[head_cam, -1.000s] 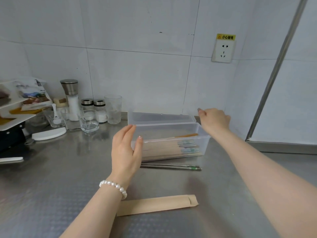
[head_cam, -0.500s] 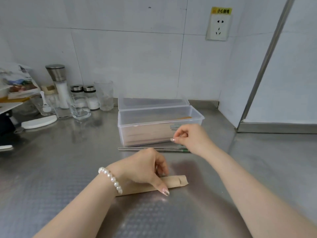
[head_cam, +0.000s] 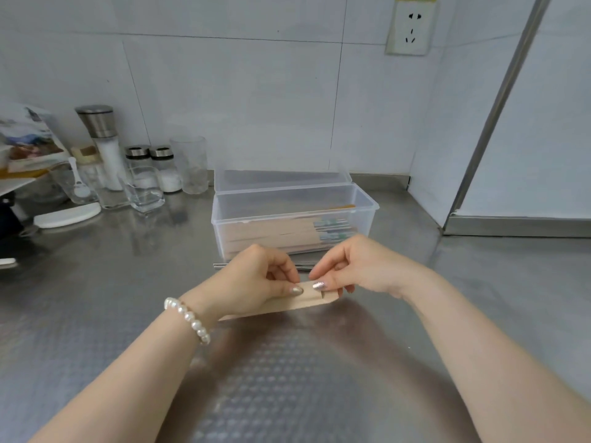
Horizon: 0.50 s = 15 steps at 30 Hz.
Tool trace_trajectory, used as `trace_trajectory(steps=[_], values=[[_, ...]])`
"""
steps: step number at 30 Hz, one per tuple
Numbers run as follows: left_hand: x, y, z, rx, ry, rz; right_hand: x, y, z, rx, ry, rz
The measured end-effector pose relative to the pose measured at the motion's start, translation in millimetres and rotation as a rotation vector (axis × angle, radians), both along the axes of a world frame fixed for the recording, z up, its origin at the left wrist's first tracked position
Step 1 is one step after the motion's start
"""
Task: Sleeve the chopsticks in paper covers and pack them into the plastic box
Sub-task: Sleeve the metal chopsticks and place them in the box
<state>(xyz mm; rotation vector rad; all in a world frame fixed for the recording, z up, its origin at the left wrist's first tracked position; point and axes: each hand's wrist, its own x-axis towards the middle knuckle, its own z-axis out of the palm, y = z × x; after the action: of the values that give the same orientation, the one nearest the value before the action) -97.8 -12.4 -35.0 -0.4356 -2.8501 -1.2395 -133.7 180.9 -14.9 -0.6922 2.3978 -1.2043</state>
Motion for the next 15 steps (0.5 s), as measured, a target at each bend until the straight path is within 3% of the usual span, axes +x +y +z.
trace_trajectory(steps=[8, 15], values=[[1.9, 11.3, -6.1, -0.105, 0.259, 0.064, -3.9, -3.6, -5.3, -0.188, -0.076, -0.163], [-1.2, 10.7, -10.5, -0.070, 0.313, 0.116, -4.6, -0.1, -2.9, -0.256, -0.191, -0.165]])
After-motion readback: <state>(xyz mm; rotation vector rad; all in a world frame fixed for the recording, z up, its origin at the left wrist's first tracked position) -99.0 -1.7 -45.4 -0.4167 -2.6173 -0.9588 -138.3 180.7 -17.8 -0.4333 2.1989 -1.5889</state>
